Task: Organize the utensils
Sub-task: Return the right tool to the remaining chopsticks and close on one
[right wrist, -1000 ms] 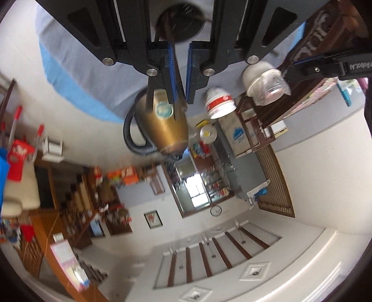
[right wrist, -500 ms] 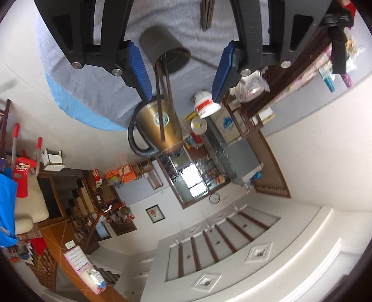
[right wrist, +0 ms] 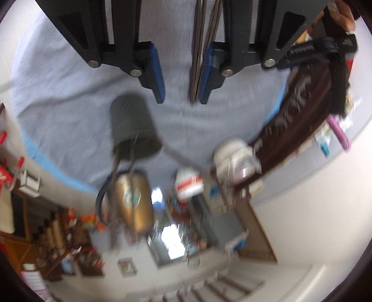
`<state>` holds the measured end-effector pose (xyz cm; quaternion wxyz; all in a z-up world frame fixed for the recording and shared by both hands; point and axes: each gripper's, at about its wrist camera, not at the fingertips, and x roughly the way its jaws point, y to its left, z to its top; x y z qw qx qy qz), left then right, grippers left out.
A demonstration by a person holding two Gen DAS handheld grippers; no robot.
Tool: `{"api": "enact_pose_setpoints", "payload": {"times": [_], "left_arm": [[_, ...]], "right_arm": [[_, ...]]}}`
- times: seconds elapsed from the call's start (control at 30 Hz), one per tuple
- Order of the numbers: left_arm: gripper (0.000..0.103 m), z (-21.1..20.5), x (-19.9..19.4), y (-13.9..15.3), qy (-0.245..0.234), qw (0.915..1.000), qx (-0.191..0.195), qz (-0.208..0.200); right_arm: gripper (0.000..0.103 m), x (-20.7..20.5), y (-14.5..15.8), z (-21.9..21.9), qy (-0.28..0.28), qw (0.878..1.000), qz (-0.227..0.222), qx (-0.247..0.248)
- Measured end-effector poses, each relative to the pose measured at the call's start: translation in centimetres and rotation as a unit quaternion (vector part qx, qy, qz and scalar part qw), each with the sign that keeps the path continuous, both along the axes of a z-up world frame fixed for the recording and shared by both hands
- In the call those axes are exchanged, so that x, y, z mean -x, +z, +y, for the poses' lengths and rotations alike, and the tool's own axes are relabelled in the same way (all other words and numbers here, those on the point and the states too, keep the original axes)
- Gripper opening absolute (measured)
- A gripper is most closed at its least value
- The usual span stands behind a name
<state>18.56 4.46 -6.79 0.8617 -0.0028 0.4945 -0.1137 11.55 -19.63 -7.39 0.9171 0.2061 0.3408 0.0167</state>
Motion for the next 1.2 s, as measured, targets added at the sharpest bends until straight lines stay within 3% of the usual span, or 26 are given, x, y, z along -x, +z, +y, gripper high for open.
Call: {"api": "enact_pose_setpoints", "payload": {"times": [0.13,0.5,0.9,1.2], "left_arm": [[0.055,0.0,-0.6,-1.4,-0.011,0.9994,0.012,0.03],[0.055,0.4,-2.1,-3.6,-0.024,0.9966,0.032,0.072],[0.055,-2.3,-3.8,-4.3,-0.06,0.994,0.044,0.079],[0.055,-4.1,-6.0,-4.8,-0.071,0.9909,0.063,0.095]], "right_arm": [[0.019,-2.8,-3.7,1.5,0.038,0.997,0.071,-0.007],[0.017,-8.7,-9.1,3.4,0.07,0.984,0.16,-0.045],[0.016,-8.2,-8.8,1.7,0.033,0.987,0.155,-0.014],[0.017,-10.5,-9.2,1.0,0.019,0.984,0.17,-0.057]]}}
